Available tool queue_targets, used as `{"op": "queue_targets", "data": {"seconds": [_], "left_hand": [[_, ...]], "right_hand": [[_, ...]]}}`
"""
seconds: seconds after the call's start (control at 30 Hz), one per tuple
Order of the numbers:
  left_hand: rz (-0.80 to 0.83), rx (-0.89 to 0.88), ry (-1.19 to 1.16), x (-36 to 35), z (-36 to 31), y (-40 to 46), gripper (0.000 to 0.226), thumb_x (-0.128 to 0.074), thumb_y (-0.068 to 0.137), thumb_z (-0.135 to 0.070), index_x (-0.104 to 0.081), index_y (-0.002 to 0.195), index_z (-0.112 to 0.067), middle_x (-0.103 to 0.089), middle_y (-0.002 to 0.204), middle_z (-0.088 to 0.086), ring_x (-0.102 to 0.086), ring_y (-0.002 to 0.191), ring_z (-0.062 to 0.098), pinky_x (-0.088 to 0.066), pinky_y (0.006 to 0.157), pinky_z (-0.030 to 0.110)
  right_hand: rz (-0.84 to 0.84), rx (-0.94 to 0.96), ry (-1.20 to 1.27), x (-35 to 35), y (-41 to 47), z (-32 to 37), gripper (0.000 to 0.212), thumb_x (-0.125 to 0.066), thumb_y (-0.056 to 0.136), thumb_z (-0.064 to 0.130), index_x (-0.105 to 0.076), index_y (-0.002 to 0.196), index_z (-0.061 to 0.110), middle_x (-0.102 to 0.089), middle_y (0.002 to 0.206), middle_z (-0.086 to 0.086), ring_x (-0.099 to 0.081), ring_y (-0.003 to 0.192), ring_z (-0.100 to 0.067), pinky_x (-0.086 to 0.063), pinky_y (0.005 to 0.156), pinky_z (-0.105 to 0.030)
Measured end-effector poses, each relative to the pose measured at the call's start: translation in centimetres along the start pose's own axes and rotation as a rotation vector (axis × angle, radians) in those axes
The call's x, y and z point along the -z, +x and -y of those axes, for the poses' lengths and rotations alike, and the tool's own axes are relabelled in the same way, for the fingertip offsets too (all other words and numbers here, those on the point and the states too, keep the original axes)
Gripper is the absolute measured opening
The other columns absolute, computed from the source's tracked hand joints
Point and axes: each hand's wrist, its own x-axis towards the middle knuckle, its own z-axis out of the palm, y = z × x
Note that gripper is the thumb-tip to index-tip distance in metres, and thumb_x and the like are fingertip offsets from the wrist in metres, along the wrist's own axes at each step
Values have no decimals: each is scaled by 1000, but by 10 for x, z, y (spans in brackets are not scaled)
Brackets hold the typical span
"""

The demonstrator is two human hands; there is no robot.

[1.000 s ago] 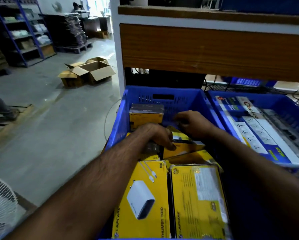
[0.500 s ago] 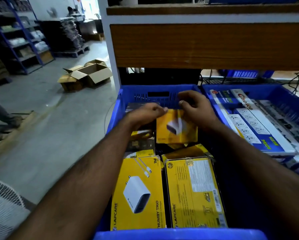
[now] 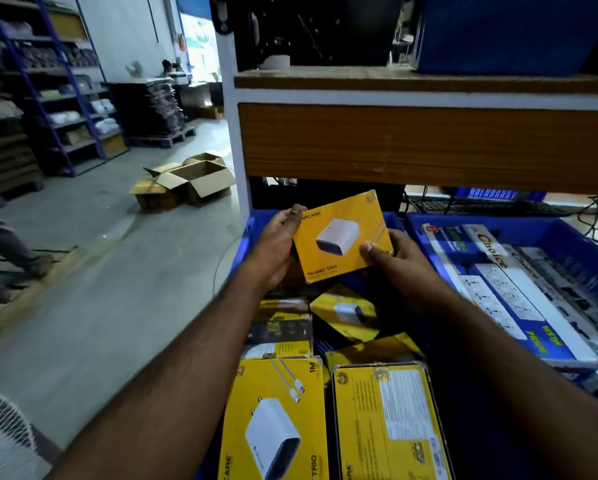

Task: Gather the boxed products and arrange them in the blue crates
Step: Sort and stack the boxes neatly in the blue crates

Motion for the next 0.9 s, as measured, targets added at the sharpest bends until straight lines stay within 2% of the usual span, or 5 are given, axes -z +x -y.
{"op": "queue_targets", "data": {"seconds": [0.23, 0.37, 0.57, 0.7, 0.9], "left_hand": [[24, 90, -87, 2, -2, 1, 40, -36, 97, -56, -58, 116, -28, -63, 117, 5, -54, 120, 28, -39, 106, 52], [265, 296, -146, 3, 2, 2, 81, -35, 86, -75, -35, 148, -22, -46, 145, 15, -39, 137, 37, -26, 111, 63], [118, 229, -166, -1, -2, 2, 42, -51, 95, -27, -50, 128, 0, -65, 110, 19, -65, 88, 27, -52, 85, 45], [22, 202, -167, -2, 3, 5, 51, -51, 93, -20, -38, 140, -2, -57, 131, 25, -64, 93, 30, -56, 77, 44], [36, 206, -213, -2, 6, 6, 49, -53, 93, -20, -39, 138, -2, -59, 128, 26, -60, 114, 41, -48, 94, 55]], "right_hand": [[-49, 39, 105, 0, -1, 5, 39, -62, 93, 23, -44, 127, 17, -62, 119, -4, -66, 103, -19, -57, 76, -28], [-141, 508, -446, -4, 1, 5, 51, -63, 78, 30, -43, 122, 13, -51, 115, -6, -55, 102, -19, -46, 86, -22], [177, 626, -886, -26, -2, -2, 66, -72, 77, 38, -45, 136, 23, -35, 132, -8, -35, 124, -25, -38, 100, -30], [130, 635, -882, -22, -4, 0, 58, -69, 84, 41, -49, 136, 25, -37, 132, -7, -33, 124, -22, -38, 97, -27], [-5, 518, -732, -24, -5, 2, 59, -68, 84, 43, -49, 136, 23, -34, 133, -4, -32, 129, -19, -34, 108, -30]]}}
